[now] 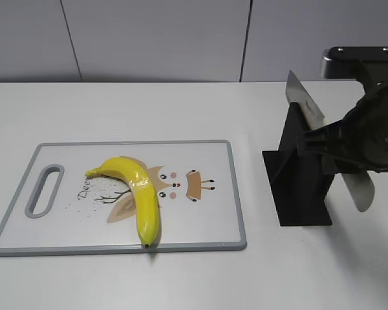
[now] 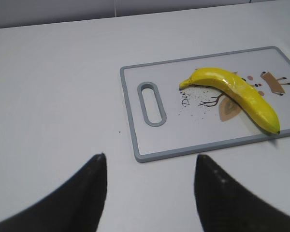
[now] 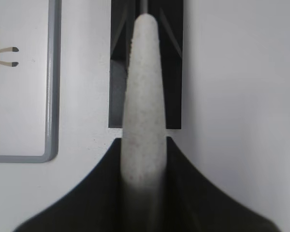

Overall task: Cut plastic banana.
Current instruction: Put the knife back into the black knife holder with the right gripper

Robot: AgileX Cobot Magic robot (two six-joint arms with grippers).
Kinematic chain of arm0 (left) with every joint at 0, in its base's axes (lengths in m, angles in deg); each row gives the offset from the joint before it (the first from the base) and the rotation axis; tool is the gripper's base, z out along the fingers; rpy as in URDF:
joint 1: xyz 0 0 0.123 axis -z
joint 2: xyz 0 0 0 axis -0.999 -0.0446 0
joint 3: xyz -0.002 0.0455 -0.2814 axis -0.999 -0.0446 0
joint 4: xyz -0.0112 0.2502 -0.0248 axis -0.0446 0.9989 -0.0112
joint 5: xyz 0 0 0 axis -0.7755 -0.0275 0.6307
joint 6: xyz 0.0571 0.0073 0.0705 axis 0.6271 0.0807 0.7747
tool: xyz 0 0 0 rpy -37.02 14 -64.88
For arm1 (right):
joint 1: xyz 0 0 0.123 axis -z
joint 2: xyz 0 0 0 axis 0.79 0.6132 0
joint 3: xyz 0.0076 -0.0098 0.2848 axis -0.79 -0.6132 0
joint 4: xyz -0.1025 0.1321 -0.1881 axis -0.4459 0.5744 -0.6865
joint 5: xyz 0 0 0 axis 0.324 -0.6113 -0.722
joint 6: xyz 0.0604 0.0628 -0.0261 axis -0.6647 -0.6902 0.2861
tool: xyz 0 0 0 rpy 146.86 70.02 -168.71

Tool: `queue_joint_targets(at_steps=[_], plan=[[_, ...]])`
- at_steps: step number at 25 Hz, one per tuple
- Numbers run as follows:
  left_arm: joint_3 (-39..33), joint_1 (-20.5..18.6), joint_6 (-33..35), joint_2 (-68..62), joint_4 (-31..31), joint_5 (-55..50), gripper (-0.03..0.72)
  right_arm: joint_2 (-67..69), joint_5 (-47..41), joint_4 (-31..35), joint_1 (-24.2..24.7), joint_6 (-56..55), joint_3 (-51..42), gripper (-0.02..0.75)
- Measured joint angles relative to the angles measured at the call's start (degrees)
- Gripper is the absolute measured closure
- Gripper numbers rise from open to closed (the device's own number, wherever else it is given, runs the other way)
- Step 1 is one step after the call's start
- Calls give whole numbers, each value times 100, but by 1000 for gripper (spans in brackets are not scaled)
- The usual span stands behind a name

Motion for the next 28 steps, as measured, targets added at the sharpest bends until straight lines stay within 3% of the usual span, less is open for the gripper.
queue_joint_targets(at_steps=[7, 9, 10, 13, 15, 21, 28], plan=[[0, 0, 0, 0, 0, 0, 126, 213, -52, 327, 0, -15, 0, 550], [0, 0, 0, 0, 0, 0, 126, 213, -70, 372, 0, -21, 0, 520], [0, 0, 0, 0, 0, 0, 126, 213, -70, 378, 0, -7, 0, 473], [0, 0, 0, 0, 0, 0, 126, 208, -84, 392, 0, 191, 10, 224], [0, 0, 0, 0, 0, 0, 126, 177, -161, 438, -5, 596, 76, 129], [0, 0, 0, 0, 0, 0, 126, -819, -290, 1217, -5, 2049, 256, 96], [0, 0, 0, 0, 0, 0, 126, -3001, -709, 1217, -5, 3162, -359, 100]])
